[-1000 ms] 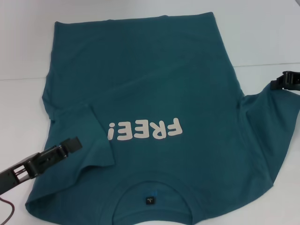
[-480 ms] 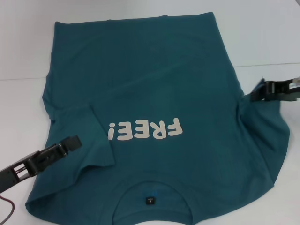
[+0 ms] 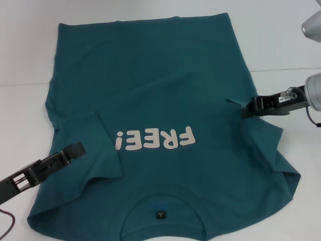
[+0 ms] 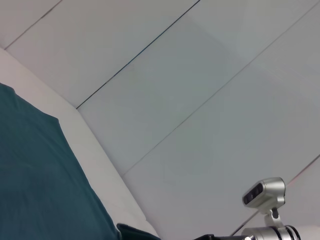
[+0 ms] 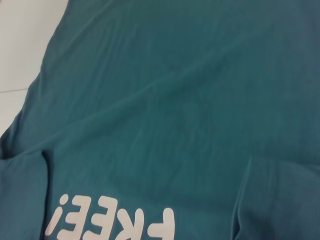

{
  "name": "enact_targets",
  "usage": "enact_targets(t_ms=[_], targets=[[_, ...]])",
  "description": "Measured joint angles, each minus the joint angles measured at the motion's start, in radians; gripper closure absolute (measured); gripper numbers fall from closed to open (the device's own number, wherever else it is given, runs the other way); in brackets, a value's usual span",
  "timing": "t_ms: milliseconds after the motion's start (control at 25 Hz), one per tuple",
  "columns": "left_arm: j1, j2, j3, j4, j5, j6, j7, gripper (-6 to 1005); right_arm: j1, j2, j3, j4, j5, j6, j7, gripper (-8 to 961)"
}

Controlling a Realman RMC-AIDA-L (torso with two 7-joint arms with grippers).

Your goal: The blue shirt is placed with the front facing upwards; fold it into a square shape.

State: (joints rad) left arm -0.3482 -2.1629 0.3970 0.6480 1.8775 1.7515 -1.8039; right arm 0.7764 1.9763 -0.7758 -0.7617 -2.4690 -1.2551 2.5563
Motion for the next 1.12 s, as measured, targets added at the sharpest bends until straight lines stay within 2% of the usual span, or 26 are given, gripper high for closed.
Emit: enact_targets(t_ms=[440,680,1120], targets=[[-0.002,0.0,0.0,-0.002,-0.014,-0.003,0.0,175,0.025,0.009,0.012,0.082,0.012,0.098,0.03,813],[-0.002,0.0,0.0,-0.004,-0.014,-0.003,0.0,175,0.034,0.011,0.006,0.095,0.071,0.153,0.046,801],[0.002,0.0,-0.003,-0.004,-0.016,-0.003,0.003,176,0.047,0.017,0.011,0.151,0.122,0.197,0.006,780]])
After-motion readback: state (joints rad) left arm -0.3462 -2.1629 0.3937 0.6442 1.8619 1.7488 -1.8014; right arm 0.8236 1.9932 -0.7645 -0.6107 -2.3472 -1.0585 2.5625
